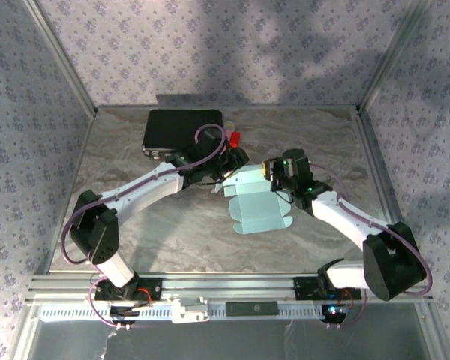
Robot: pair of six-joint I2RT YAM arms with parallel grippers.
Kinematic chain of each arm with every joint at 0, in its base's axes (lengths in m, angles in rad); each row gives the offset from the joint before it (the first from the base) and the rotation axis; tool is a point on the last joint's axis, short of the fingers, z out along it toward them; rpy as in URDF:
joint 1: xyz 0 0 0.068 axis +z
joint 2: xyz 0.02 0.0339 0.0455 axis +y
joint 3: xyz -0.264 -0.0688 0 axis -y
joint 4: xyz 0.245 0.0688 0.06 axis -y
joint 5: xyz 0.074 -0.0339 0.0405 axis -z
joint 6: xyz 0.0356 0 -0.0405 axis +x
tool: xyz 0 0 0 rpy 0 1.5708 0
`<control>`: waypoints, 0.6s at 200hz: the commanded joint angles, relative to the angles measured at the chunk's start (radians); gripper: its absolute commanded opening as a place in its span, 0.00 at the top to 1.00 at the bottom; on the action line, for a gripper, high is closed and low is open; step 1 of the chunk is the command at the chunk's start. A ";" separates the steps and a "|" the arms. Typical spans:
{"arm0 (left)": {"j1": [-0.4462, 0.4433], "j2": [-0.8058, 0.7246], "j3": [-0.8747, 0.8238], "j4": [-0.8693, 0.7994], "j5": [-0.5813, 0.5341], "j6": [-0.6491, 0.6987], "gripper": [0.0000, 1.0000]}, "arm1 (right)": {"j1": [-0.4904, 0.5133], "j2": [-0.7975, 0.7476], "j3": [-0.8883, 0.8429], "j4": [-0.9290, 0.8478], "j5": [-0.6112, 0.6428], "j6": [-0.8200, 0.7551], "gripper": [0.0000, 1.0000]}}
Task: Fold the paper box
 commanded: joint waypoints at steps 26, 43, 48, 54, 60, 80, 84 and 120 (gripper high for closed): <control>-0.013 0.038 -0.020 0.132 0.026 -0.049 0.37 | 0.007 0.017 0.018 0.023 -0.014 0.010 1.00; -0.019 0.052 -0.025 0.161 0.035 -0.067 0.42 | 0.009 0.015 0.010 0.029 -0.012 0.010 1.00; -0.019 0.053 -0.028 0.165 0.036 -0.070 0.43 | 0.009 0.015 0.007 0.033 -0.010 0.010 1.00; -0.021 0.052 -0.031 0.170 0.035 -0.076 0.44 | 0.010 0.016 0.003 0.037 -0.010 0.012 1.00; -0.022 0.049 -0.037 0.178 0.031 -0.079 0.44 | 0.009 0.016 0.002 0.037 -0.010 0.013 1.00; -0.024 0.027 -0.050 0.162 0.015 -0.080 0.44 | 0.005 0.014 -0.003 0.037 -0.007 0.012 1.00; -0.026 0.017 -0.050 0.145 0.003 -0.075 0.43 | 0.002 0.014 -0.004 0.037 -0.008 0.012 1.00; -0.036 -0.089 -0.050 -0.001 -0.141 -0.021 0.34 | -0.006 0.001 -0.001 0.028 -0.005 0.001 1.00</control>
